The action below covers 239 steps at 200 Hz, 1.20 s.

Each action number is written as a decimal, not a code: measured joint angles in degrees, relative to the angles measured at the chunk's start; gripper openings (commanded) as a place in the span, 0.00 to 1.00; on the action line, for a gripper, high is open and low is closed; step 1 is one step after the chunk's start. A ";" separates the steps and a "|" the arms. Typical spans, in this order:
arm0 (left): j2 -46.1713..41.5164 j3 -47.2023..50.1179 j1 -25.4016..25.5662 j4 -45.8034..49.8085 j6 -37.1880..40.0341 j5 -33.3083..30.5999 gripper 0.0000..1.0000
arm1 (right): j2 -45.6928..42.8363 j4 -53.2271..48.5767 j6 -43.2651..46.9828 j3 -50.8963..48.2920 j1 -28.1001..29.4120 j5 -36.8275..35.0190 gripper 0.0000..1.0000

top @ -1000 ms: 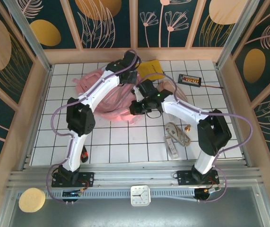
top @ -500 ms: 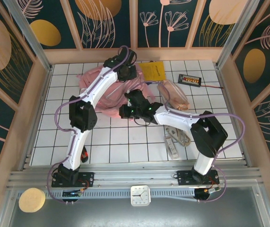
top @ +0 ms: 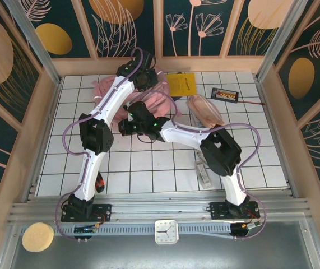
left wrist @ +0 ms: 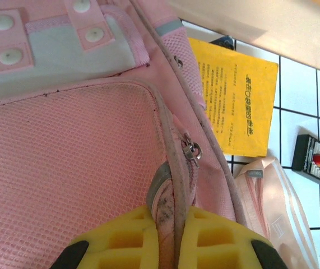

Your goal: Pack books, pencil case, and school supplies into a backpack

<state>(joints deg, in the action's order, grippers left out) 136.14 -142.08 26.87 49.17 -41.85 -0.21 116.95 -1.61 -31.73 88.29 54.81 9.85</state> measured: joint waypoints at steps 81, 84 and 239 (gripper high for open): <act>0.22 -1.25 0.33 1.70 -1.33 -1.11 0.00 | 12.61 -8.31 4.04 12.22 -0.15 4.13 0.00; 0.22 -1.25 0.35 1.70 -1.33 -1.27 0.00 | 13.22 -8.55 4.02 13.09 -0.31 4.55 0.00; -6.93 3.85 0.79 -0.63 2.89 1.07 0.00 | 1.44 8.98 10.82 -9.14 -1.86 26.27 0.99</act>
<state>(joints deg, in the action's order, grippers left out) 129.21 -138.23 27.66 48.53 -38.96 0.86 118.39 7.38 -20.91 79.15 52.95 36.12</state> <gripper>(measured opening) 0.085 0.991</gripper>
